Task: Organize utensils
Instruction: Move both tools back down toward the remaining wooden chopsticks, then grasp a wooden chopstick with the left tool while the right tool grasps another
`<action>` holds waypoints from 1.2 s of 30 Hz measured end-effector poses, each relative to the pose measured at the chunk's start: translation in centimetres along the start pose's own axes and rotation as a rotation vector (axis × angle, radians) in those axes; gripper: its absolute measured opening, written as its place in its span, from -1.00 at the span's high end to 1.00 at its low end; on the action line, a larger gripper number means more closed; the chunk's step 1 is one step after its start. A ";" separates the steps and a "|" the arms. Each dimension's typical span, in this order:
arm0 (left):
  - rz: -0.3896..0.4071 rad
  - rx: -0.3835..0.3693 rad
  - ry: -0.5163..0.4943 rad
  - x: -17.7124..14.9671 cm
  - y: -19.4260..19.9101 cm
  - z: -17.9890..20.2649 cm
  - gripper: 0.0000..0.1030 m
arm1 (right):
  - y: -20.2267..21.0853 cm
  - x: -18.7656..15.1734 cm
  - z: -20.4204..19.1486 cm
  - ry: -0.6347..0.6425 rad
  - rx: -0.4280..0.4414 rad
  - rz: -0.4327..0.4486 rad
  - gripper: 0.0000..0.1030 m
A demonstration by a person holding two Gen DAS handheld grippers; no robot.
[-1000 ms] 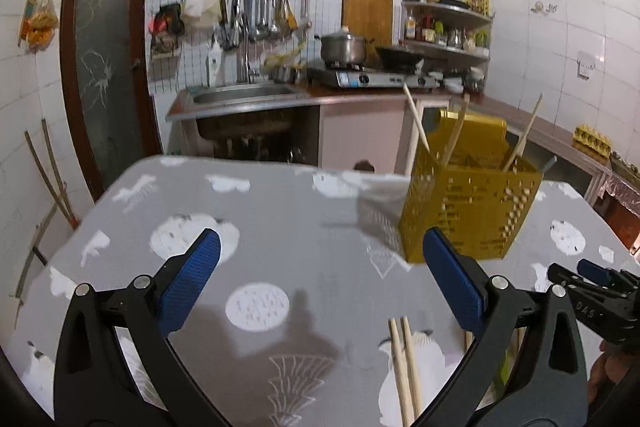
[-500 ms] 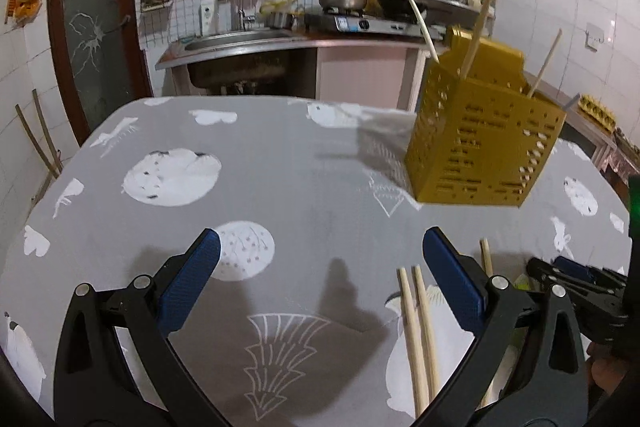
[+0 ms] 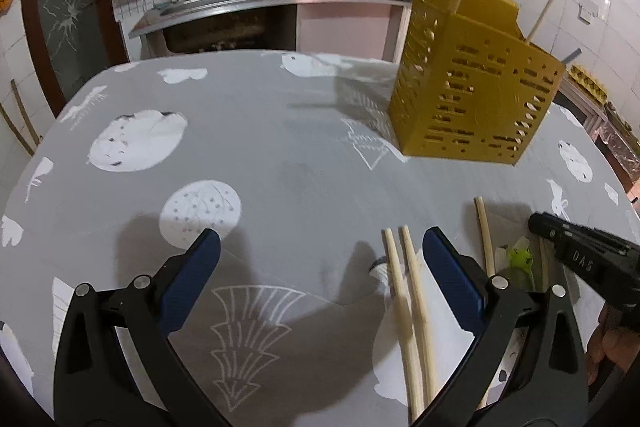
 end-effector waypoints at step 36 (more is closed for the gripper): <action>-0.122 -0.010 -0.095 -0.3 -2.4 4.1 0.40 | -0.6 0.1 0.0 -0.028 -0.048 0.026 0.80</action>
Point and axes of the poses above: each gripper's, at about its wrist camera, not at the fingertips, and y roughly against the way its jaws point, z to its right, x to its top, the point moved 4 cm from there along -y, roughly the way its jaws point, and after that the axes turned 9 degrees about -y, right-handed, at the moved point
